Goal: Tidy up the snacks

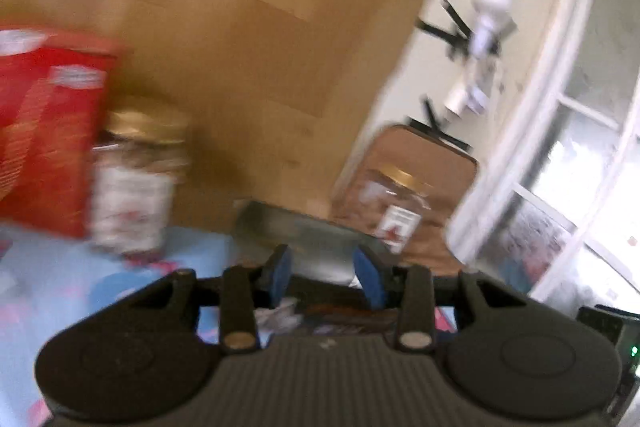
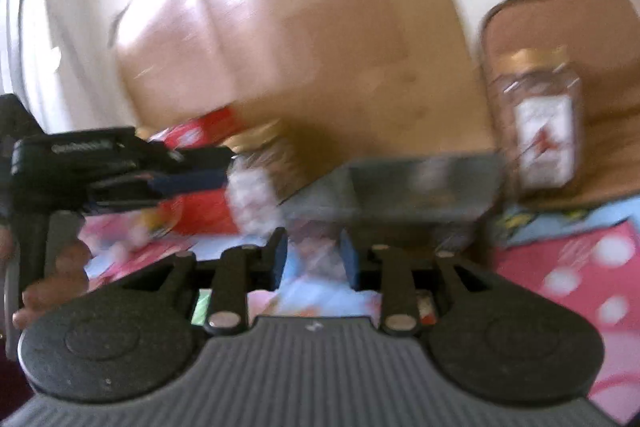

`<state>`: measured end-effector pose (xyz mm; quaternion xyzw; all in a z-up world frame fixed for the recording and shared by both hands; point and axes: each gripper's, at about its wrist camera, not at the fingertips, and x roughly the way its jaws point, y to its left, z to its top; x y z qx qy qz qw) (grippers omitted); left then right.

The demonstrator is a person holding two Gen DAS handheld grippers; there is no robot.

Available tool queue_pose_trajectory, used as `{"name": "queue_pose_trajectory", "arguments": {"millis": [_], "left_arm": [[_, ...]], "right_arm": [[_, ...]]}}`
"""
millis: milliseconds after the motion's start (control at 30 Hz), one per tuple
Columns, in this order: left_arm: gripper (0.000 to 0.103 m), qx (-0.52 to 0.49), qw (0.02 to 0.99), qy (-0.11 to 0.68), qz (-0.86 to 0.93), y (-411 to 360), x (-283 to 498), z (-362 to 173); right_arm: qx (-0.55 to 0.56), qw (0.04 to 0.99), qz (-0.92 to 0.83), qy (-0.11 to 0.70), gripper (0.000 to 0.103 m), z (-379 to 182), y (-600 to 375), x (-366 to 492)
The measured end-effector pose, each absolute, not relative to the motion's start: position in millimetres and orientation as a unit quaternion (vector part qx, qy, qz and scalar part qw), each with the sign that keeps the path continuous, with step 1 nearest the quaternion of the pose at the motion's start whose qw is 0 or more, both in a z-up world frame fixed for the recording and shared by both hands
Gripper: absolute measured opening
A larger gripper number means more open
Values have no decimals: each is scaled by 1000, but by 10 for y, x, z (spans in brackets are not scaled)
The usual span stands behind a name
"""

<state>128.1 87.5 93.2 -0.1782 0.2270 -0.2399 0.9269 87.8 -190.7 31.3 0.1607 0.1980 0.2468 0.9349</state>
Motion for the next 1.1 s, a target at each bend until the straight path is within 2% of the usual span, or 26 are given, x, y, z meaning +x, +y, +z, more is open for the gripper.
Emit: {"name": "queue_pose_trajectory", "arguments": {"millis": [100, 200, 433, 467, 500, 533, 633, 733, 800, 900, 1000, 1067, 1100], "left_arm": [[36, -209, 922, 259, -199, 1194, 956, 670], [36, -228, 914, 289, -171, 1386, 667, 389], [37, -264, 898, 314, -161, 1640, 533, 99], [41, -264, 898, 312, -160, 1632, 549, 92], [41, -263, 899, 312, -160, 1622, 577, 106], [41, -264, 898, 311, -163, 1597, 596, 120], [41, -271, 898, 292, -187, 1570, 539, 185], [44, -281, 899, 270, -198, 1665, 398, 258], [48, -291, 900, 259, -197, 1789, 283, 270], [48, -293, 901, 261, -185, 1910, 172, 250], [48, -285, 897, 284, -182, 1887, 151, 173], [49, -274, 897, 296, -183, 1816, 146, 111], [49, -269, 896, 302, -183, 1790, 151, 78]], "right_arm": [[143, 923, 282, 219, 46, 288, -1586, 912], [140, 912, 305, 234, 54, 290, -1343, 1019], [138, 901, 293, 288, 54, 76, -979, 1247], [142, 899, 296, 291, 53, 64, -958, 1239], [141, 896, 302, 293, 38, 57, -938, 1210], [135, 895, 308, 292, 32, 71, -914, 1157], [94, 907, 318, 261, 23, 204, -857, 930], [14, 914, 347, 210, 19, 339, -783, 575], [-58, 913, 364, 175, 19, 341, -703, 302], [-133, 894, 404, 142, 19, 253, -616, -46], [-186, 877, 421, 139, 24, 103, -501, -285], [-197, 871, 426, 147, 39, 40, -452, -334], [-197, 872, 424, 149, 54, 29, -444, -350]]}}
